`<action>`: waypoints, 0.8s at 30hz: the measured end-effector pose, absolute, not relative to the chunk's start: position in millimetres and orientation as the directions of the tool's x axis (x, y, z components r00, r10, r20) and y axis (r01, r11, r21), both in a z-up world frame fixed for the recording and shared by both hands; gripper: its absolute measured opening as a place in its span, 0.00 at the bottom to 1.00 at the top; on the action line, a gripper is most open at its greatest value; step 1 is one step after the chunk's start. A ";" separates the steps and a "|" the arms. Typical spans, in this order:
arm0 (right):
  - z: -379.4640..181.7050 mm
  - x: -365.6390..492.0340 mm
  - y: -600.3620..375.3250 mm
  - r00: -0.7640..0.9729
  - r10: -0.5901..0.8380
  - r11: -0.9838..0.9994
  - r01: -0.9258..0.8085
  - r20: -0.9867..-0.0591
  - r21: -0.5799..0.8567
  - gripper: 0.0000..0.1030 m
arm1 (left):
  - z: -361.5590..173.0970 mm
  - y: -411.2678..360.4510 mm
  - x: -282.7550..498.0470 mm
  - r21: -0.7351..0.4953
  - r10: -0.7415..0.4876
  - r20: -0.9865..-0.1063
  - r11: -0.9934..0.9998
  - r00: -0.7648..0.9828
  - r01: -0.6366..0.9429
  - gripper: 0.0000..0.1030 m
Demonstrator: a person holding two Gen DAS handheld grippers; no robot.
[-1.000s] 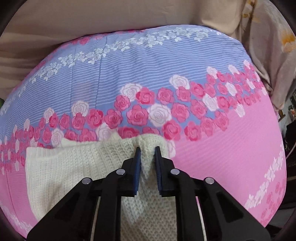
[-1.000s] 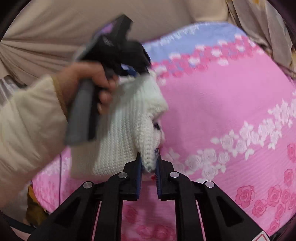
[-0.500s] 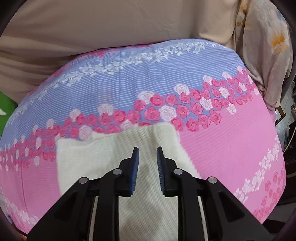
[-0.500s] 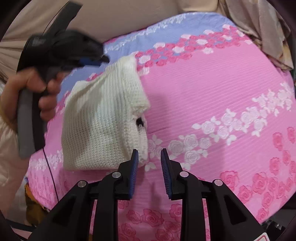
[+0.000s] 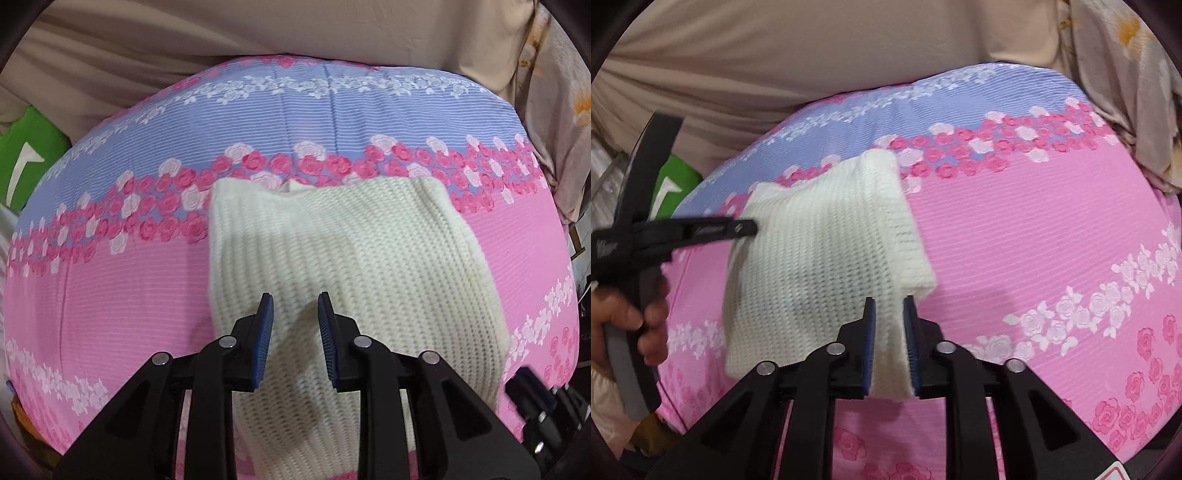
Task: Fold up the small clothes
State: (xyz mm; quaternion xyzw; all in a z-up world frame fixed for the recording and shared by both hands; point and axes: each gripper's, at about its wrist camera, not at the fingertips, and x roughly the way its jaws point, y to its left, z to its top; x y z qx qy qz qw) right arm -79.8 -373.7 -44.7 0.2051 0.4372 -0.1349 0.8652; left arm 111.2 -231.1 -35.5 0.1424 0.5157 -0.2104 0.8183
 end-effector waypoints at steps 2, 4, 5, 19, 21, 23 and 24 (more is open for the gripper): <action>-44.8 -81.1 -377.3 0.581 -0.058 0.871 0.427 -0.812 0.244 0.35 | -36.4 -219.9 110.0 0.003 -0.197 -0.909 0.878 0.366 0.479 0.36; -49.3 -81.0 -379.5 0.568 -0.032 0.863 0.431 -0.823 0.264 0.40 | -37.1 -205.9 105.2 -0.022 -0.206 -0.913 0.886 0.351 0.463 0.50; -51.3 -82.4 -379.4 0.561 -0.018 0.859 0.432 -0.827 0.275 0.41 | -37.5 -198.4 102.0 -0.045 -0.222 -0.914 0.888 0.340 0.459 0.57; -44.7 -91.7 -356.4 0.647 0.174 0.828 0.312 -0.743 0.465 0.08 | -109.2 -130.9 56.9 -0.308 -0.339 -0.940 0.890 0.036 0.336 0.21; -23.4 -97.0 -350.4 0.691 0.154 0.854 0.266 -0.706 0.447 0.07 | -101.5 -124.0 60.8 -0.289 -0.330 -0.941 0.900 0.075 0.327 0.20; -61.7 -93.0 -354.6 0.590 0.116 0.864 0.337 -0.799 0.374 0.07 | -105.2 -122.0 61.0 -0.263 -0.306 -0.948 0.909 0.089 0.323 0.20; -93.9 -91.7 -358.1 0.504 0.101 0.865 0.381 -0.858 0.326 0.07 | -113.4 -125.5 60.4 -0.242 -0.283 -0.956 0.913 0.081 0.329 0.20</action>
